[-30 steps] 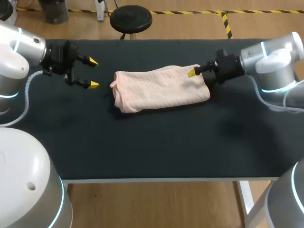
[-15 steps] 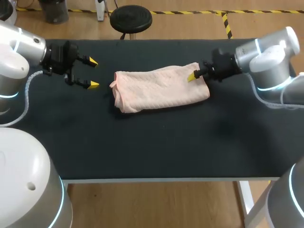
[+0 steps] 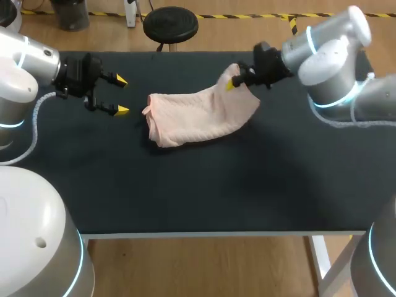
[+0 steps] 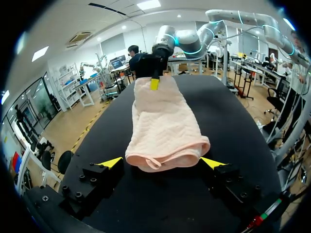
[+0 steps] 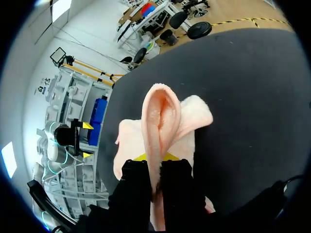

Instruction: Fold the towel

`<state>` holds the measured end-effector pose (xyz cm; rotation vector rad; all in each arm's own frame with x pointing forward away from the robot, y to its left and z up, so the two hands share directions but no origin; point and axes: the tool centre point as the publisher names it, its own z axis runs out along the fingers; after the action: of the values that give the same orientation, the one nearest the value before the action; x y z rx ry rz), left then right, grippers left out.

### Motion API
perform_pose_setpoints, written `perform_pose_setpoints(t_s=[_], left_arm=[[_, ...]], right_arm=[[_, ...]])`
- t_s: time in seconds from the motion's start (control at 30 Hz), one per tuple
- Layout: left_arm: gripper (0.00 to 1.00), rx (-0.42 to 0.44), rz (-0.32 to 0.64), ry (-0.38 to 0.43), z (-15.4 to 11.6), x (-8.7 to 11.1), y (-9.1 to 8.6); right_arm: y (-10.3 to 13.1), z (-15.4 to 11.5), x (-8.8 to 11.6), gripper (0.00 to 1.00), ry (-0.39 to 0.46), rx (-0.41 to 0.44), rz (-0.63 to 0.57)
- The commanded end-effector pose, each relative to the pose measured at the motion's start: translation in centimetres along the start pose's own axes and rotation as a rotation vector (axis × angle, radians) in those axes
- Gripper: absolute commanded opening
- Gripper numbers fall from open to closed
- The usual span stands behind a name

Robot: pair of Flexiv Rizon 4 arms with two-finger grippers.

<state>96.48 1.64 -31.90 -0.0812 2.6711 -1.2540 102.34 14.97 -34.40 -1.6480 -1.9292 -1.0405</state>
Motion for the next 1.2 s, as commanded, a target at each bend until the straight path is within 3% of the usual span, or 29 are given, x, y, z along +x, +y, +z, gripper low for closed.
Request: perform_pose_setpoints(t_s=[0.03, 0.2, 0.43, 0.47, 0.5, 0.53, 0.67, 0.8, 1.2], left_arm=[[1.0, 0.002, 0.001, -0.003, 0.0, 0.1, 0.1], [1.0, 0.002, 0.001, -0.003, 0.0, 0.1, 0.1], [1.0, 0.002, 0.001, -0.003, 0.0, 0.1, 0.1], [1.0, 0.002, 0.001, -0.003, 0.0, 0.1, 0.1], [1.0, 0.002, 0.001, -0.003, 0.0, 0.1, 0.1], [1.0, 0.002, 0.001, -0.003, 0.0, 0.1, 0.1], [1.0, 0.002, 0.001, -0.003, 0.0, 0.1, 0.1], [1.0, 0.002, 0.001, -0.003, 0.0, 0.1, 0.1], [1.0, 0.002, 0.001, -0.003, 0.0, 0.1, 0.1]], right_arm=[[0.9, 2.8, 5.4, 0.0, -0.124, 0.016, -0.024], [0.8, 6.9, 9.8, 0.0, -0.159, 0.064, -0.058], [-0.7, 11.6, 13.3, 0.0, -0.201, 0.106, -0.062], [-0.9, 12.0, 13.7, 0.21, -0.216, 0.113, -0.069], [-1.1, 12.3, 14.1, 0.55, -0.23, 0.112, -0.075], [-1.2, 12.5, 14.6, 1.0, -0.226, 0.107, -0.079], [-1.8, 12.3, 16.7, 1.0, -0.255, 0.074, -0.103], [-2.4, 10.7, 17.5, 1.0, -0.306, 0.035, -0.112], [-3.6, 6.8, 17.5, 1.0, -0.358, -0.051, -0.124]])
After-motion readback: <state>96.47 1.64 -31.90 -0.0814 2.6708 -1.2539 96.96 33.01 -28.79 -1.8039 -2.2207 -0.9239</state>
